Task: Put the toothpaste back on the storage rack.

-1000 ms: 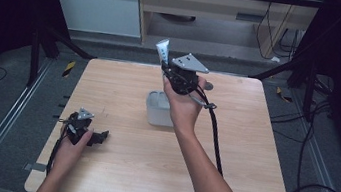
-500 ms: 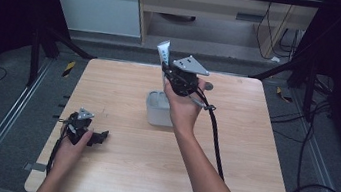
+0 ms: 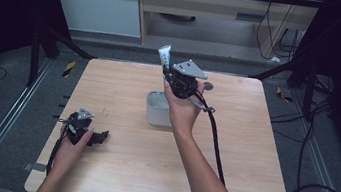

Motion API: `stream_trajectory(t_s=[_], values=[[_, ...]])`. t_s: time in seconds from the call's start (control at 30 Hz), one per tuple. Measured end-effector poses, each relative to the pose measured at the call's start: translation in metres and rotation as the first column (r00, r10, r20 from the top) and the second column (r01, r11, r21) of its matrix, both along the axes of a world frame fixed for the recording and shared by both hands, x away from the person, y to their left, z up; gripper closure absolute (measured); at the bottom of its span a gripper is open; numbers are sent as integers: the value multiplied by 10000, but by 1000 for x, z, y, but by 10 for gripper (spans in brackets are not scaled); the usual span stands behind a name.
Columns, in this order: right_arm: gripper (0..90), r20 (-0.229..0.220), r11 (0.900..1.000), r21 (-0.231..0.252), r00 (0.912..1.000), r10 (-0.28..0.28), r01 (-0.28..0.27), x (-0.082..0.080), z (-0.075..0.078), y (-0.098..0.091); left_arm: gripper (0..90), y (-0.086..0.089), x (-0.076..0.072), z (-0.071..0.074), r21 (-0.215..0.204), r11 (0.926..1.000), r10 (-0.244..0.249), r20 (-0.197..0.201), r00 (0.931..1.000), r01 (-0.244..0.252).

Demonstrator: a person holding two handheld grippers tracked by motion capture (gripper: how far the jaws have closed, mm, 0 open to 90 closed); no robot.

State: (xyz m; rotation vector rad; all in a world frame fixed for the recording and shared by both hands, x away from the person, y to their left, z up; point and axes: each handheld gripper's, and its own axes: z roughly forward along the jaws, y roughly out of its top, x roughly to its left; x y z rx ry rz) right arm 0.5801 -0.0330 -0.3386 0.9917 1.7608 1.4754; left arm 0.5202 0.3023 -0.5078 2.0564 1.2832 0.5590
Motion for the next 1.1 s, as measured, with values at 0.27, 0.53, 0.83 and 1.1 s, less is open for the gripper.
stream_trajectory(t_s=[0.27,0.53,0.83,1.1], values=[[797,-299,10000,-7,9995,-62,62,4,-23,2,0,0,0,0,-2,10000,4,-2,10000,-4],[797,-342,9998,-146,9993,-164,160,7,-33,3,0,0,0,0,-5,10000,6,-1,10000,-6],[796,-643,9994,-257,9976,-255,239,9,-47,1,0,0,0,0,-3,10000,4,0,10000,-4],[795,-761,9985,-519,9968,-234,195,7,-53,4,0,0,0,0,-4,10000,8,0,10000,-8]])
